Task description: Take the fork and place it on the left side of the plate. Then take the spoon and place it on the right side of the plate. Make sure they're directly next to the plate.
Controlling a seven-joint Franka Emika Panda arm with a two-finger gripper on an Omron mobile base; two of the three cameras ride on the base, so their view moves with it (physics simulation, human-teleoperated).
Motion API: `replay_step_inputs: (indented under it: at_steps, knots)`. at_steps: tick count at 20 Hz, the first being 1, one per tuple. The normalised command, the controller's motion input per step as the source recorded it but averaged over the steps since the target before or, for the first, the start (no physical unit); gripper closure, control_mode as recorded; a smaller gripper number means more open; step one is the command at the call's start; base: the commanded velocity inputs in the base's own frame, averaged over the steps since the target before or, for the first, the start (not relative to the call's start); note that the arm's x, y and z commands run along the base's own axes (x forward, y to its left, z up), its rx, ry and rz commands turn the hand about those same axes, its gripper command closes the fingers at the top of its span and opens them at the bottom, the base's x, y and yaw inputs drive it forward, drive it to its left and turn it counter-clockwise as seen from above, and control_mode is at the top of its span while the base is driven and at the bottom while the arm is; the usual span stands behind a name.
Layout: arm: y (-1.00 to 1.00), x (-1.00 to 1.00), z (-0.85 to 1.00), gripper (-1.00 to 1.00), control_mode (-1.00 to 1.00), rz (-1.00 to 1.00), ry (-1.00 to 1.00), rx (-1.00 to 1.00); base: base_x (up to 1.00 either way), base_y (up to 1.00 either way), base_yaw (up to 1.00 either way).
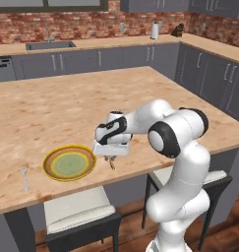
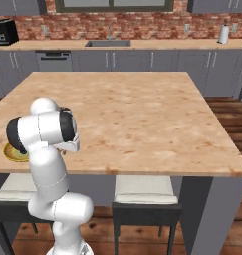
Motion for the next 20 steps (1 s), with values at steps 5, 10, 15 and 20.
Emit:
replay_step_inputs:
  at_steps: [5,10,15,20]
  knots:
    - [-0.02,-0.02,0.02,-1.0,-1.0,-0.06,0.0,0.0,0.0,0.0,0.0]
    - [-0.17,-0.18,0.35,-1.0,-1.0,-0.07,-0.03,0.0,0.0,0.0,0.0]
    - [-0.27,-0.45,0.61,-1.0,-1.0,-0.06,-0.09,0.0,0.0,0.0,0.0]
    - [-0.11,-0.74,0.71,-1.0,-1.0,-0.06,-0.09,0.0,0.0,0.0,0.0]
